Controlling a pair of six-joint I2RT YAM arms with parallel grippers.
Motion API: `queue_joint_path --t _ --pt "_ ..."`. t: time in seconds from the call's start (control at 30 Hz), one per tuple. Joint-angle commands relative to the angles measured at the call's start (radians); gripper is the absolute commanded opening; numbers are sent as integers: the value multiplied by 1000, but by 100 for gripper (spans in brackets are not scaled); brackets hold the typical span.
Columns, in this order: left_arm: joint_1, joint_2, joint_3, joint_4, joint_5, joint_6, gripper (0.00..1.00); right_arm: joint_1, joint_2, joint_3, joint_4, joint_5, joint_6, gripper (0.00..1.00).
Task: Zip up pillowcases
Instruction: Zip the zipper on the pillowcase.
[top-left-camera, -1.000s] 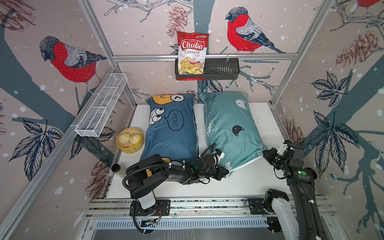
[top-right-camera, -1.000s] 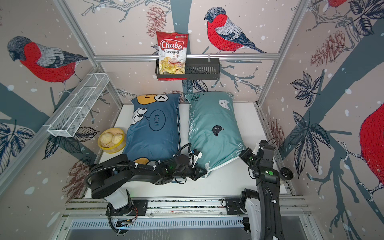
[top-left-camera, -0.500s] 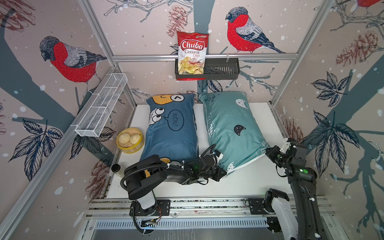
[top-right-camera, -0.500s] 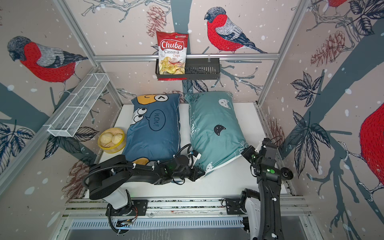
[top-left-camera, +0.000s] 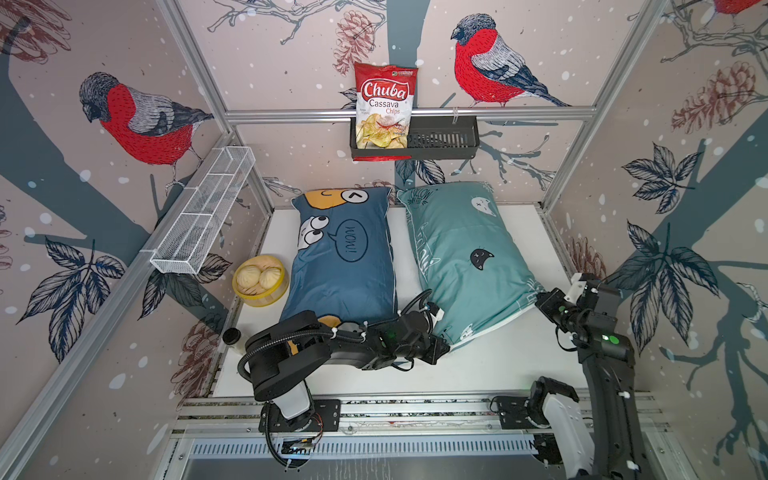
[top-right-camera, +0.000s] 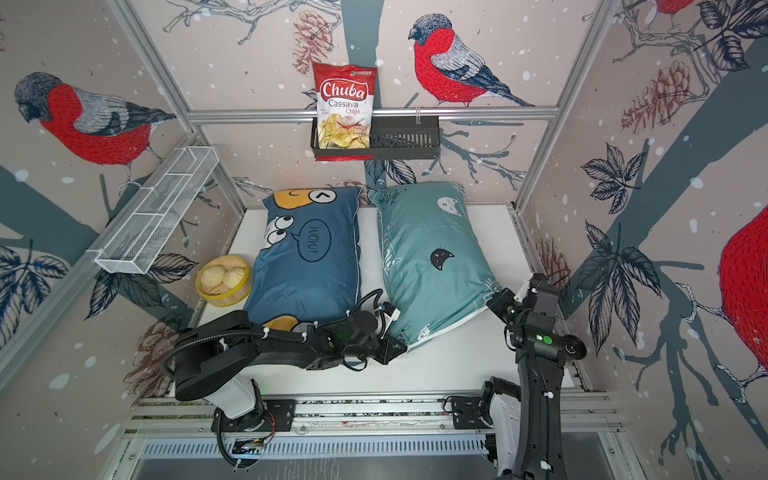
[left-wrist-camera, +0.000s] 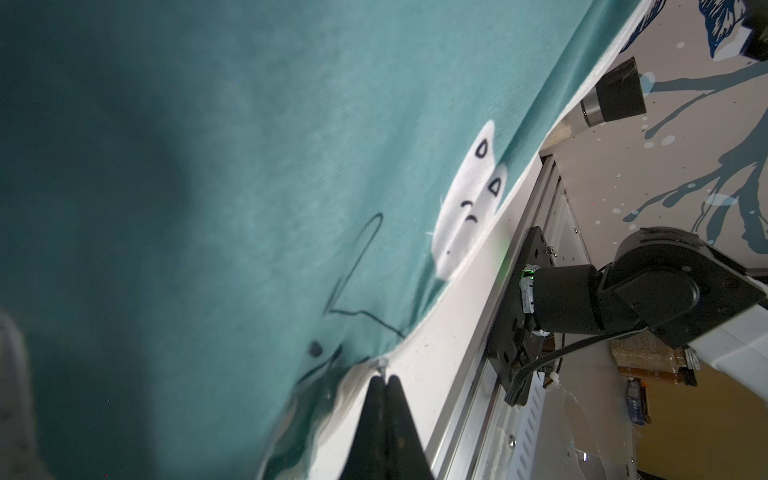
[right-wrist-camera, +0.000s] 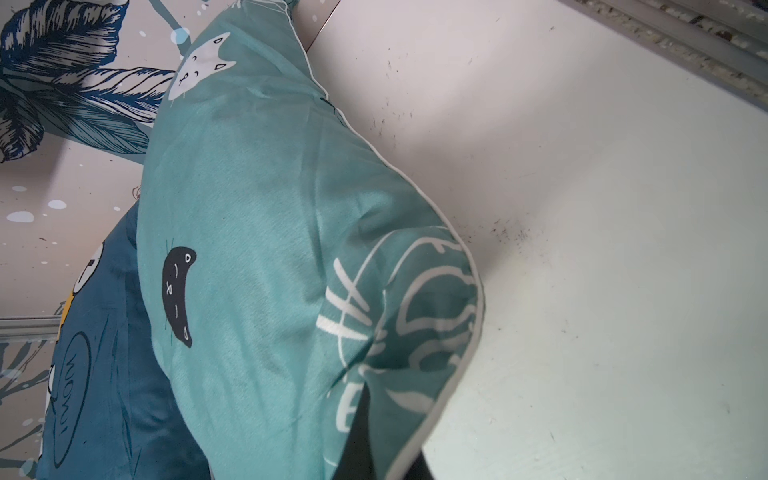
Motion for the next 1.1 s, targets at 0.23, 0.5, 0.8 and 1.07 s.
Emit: queue_joint_path --t 0.23,0.5,0.8,1.07 --pt "-2 -18 -8 -82 -35 23 0 -42 16 29 103 34 -38 0" --pt "-3 -18 -14 -89 -43 20 0 -76 26 37 117 25 -52 0" --pt "-2 -33 -34 -98 -57 18 0 -106 13 37 131 36 -42 0" --pt "-2 -39 -44 -123 -67 23 0 -149 24 30 172 27 -26 0"
